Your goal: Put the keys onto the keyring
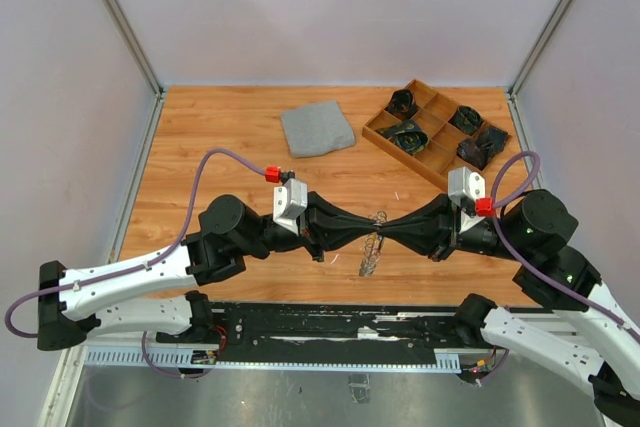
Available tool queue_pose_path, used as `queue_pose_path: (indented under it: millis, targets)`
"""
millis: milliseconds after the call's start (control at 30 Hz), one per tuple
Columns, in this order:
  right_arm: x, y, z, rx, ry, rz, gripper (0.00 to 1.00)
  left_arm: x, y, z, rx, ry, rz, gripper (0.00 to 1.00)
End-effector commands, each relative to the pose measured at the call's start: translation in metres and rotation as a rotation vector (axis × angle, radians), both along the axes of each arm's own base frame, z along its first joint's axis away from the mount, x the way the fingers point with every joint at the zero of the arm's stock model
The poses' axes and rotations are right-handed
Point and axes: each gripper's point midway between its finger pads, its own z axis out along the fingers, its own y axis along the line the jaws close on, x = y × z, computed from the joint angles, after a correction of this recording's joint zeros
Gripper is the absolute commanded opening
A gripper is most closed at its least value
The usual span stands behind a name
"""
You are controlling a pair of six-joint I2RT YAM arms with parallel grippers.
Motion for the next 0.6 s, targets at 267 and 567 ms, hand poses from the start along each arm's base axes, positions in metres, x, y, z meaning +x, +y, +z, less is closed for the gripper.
queue_pose_path:
  millis: [267,567]
  targets:
    - [-0.005,-0.005,-0.003,-0.102,-0.008,0.016,0.01,-0.003,0.006,0.023,-0.058,-0.039,0.004,0.11]
    - [-0.008,-0.039,-0.030,-0.481,0.037,0.000,0.01,0.007,0.004,0.005,0.077,-0.069,0.057,0.34]
